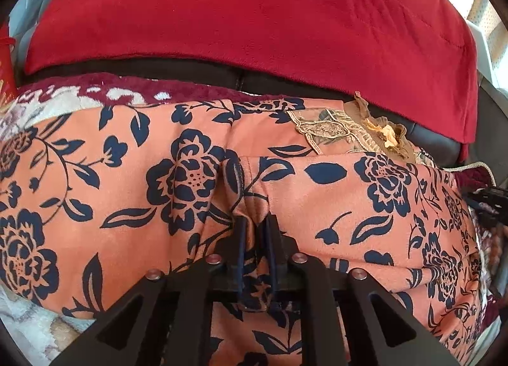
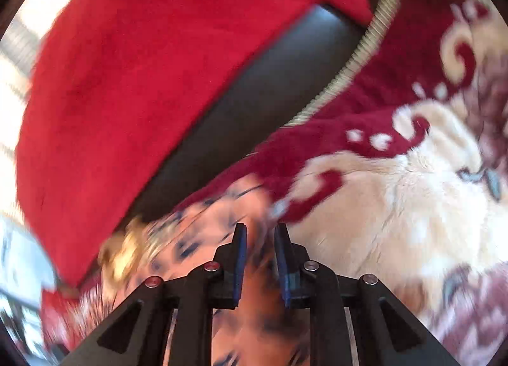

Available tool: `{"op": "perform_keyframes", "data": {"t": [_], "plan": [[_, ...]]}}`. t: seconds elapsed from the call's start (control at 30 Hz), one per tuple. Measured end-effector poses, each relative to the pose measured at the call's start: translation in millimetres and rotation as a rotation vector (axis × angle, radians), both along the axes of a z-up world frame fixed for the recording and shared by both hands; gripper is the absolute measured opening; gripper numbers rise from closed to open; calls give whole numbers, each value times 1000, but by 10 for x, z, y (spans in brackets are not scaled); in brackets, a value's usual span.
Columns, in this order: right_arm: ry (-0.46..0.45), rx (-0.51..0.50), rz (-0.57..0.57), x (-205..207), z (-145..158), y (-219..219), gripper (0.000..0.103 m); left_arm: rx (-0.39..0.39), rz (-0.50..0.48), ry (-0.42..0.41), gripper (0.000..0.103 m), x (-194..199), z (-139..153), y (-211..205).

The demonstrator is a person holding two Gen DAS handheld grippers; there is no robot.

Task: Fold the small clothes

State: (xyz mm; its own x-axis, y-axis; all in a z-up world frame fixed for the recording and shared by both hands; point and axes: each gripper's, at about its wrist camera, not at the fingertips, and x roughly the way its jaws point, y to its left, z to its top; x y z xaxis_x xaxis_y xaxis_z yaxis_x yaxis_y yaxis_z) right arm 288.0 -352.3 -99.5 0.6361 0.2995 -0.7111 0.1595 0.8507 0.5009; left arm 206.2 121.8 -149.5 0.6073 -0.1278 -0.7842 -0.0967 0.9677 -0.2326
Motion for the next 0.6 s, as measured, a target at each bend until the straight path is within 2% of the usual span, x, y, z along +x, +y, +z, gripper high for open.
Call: {"op": "perform_keyframes", "data": {"t": [0.03,0.07,0.1,0.13,0.2,0.23,0.3,0.33,0.4,0.47,0.5,0.57,0.6], "plan": [[-35,-14,57,-127,111,141,22,23,9,0,27,-9,30,-18],[-54,-5,112,-183,146,275,29,34,18,0,44,-21,64,-26],[-65,20,177,-271,157,410,66,19,25,-5,52,-47,107,-10],[-51,17,237,-332,96,543,103,-29,24,-16,64,-98,164,22],[37,-145,270,-308,-160,722,101,-92,37,-53,69,-252,319,99],[32,-218,266,-317,-226,794,94,-100,36,-73,70,-335,404,149],[-36,-267,219,-439,-91,906,89,-120,39,-117,71,-534,578,320],[-87,-242,227,-541,-4,966,89,-141,57,-149,75,-678,671,494],[-176,-247,224,-787,117,1178,90,-177,138,-201,81,-951,777,892],[-221,-252,274,-1008,134,1373,90,-252,305,-244,82,-1291,785,1407],[-226,-247,296,-1117,127,1323,90,-331,425,-261,82,-1520,730,1772],[-202,-251,325,-1300,-70,1434,90,-442,601,-284,82,-1839,598,2255],[-183,-253,324,-1334,-165,1458,90,-495,720,-295,82,-2046,484,2555]]}}
